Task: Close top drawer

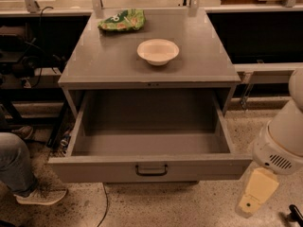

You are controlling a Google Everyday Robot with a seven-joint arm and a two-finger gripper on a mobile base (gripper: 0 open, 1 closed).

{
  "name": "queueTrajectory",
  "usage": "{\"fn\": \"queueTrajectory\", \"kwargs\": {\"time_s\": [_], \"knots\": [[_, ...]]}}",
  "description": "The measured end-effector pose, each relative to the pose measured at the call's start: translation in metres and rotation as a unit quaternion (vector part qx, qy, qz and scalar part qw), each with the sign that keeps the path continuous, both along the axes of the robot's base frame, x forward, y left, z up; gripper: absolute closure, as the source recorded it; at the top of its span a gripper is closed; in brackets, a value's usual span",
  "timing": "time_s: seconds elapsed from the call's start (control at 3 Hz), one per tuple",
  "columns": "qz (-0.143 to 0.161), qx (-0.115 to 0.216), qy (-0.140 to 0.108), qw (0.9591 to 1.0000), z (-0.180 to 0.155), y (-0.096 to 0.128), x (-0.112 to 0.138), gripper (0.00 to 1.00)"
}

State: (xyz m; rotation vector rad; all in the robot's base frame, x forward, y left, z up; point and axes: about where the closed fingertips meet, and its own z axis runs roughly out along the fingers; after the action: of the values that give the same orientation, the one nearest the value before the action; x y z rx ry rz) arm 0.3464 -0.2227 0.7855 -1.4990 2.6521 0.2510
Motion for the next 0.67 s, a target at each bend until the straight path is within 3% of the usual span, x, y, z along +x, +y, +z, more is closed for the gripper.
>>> {"fn": "queueTrajectory", "kwargs": {"time_s": [0.33, 0.67], "knots": [[-0.018, 0.04, 0.023, 0.9988, -0.043, 0.009, -0.001, 0.24], [-0.045, 0.084, 0.016, 0.9953, -0.088, 0.024, 0.022, 0.56]]}}
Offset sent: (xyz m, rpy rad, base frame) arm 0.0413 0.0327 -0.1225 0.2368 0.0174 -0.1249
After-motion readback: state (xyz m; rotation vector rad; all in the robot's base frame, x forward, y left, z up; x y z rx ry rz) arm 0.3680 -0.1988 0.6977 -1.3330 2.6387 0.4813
